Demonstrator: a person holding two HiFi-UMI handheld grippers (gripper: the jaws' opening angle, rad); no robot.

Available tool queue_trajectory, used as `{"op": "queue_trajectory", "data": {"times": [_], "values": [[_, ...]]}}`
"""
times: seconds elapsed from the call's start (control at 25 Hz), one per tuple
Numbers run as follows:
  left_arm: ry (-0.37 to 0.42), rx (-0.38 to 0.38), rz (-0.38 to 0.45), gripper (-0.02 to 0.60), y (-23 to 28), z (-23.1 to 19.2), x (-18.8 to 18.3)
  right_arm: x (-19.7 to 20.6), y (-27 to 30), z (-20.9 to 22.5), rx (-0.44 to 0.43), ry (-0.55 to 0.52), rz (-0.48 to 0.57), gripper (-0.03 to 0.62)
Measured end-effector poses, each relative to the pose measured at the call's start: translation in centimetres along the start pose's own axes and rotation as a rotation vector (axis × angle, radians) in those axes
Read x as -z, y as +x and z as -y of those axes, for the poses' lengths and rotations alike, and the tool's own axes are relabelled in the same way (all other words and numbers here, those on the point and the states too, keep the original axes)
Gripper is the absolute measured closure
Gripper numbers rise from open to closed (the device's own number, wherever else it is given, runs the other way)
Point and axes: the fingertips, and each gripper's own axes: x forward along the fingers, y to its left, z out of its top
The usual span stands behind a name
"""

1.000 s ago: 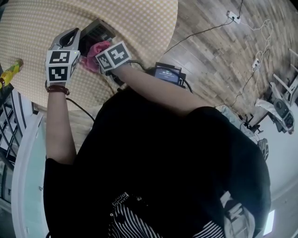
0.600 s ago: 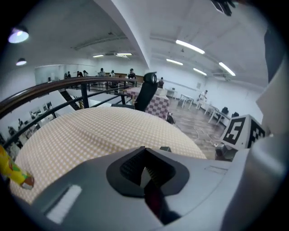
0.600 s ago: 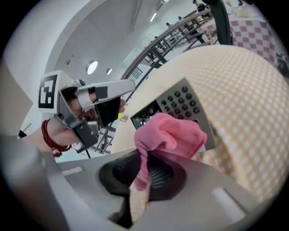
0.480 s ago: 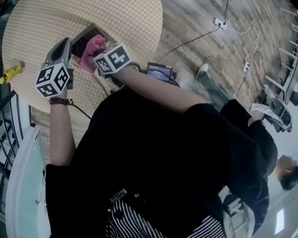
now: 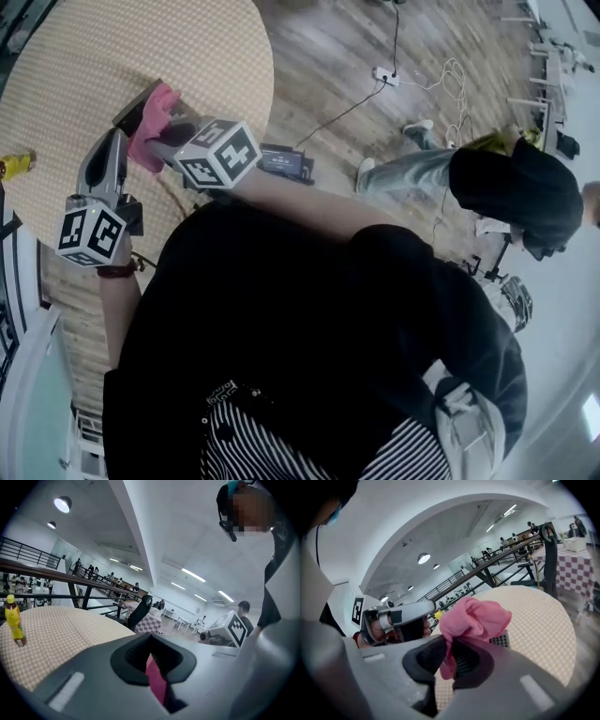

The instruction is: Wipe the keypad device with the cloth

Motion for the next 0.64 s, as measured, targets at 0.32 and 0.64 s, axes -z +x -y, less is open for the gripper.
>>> {"op": "queue_trajectory", "data": {"times": [0.32, 0.64], "values": [[0.061, 0.066, 0.072, 0.575, -3.4, 6.1, -0.3, 1.1, -3.6, -4.2, 0.027, -0.038, 0.041, 0.551], [0.023, 0.064, 0.086, 0.577, -6.1, 3.5, 2.1, 3.4, -1.0, -4.9, 0.064, -0.062, 0.013, 0.551]]}}
